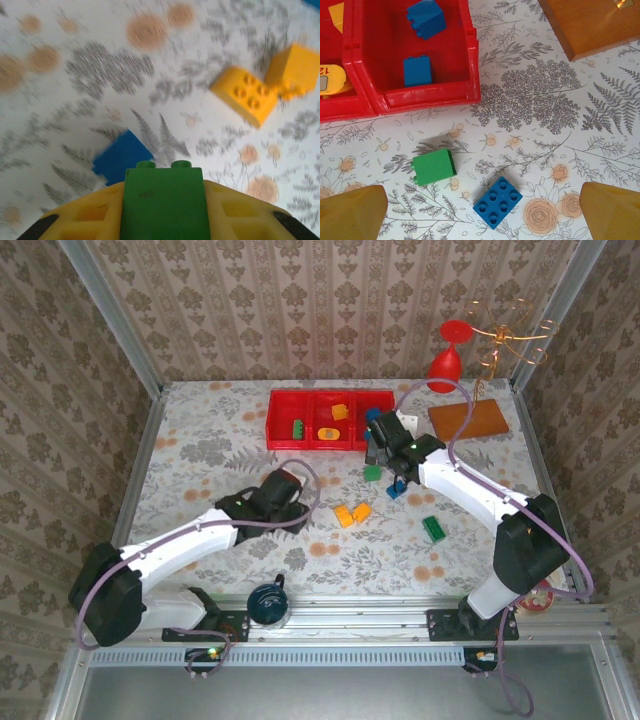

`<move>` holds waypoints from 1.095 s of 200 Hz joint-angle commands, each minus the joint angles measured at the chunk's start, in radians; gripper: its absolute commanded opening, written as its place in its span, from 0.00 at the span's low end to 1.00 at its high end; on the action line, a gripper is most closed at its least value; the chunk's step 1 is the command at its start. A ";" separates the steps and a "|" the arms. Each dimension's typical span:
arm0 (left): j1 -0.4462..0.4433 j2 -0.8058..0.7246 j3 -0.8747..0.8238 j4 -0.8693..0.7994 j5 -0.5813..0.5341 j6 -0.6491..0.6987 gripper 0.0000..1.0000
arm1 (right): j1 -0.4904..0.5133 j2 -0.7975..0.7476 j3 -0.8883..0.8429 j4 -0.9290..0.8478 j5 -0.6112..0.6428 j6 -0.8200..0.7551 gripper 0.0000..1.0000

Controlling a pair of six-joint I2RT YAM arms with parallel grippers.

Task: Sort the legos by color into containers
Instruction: Place the lego in the container.

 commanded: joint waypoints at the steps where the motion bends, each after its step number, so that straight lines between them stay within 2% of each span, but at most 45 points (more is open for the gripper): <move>1: 0.086 -0.006 0.049 0.060 -0.038 0.043 0.16 | 0.006 -0.040 -0.024 0.013 0.040 0.056 1.00; 34: 0.193 0.070 0.134 0.177 0.005 0.093 0.16 | 0.006 -0.047 -0.030 -0.005 0.040 0.081 1.00; 60: 0.256 0.193 0.246 0.198 0.011 0.143 0.16 | 0.007 -0.057 -0.045 -0.014 0.041 0.109 1.00; 119: 0.397 0.494 0.511 0.201 0.095 0.159 0.17 | 0.030 -0.074 -0.094 0.004 0.040 0.140 1.00; 155: 0.430 0.645 0.662 0.154 0.098 0.167 0.17 | 0.053 -0.069 -0.099 0.012 0.040 0.143 1.00; 195: 0.435 0.744 0.759 0.117 0.099 0.178 0.18 | 0.075 -0.052 -0.087 0.011 0.033 0.138 1.00; 219: 0.435 0.787 0.799 0.100 0.084 0.183 0.24 | 0.088 -0.044 -0.079 0.015 0.023 0.130 1.00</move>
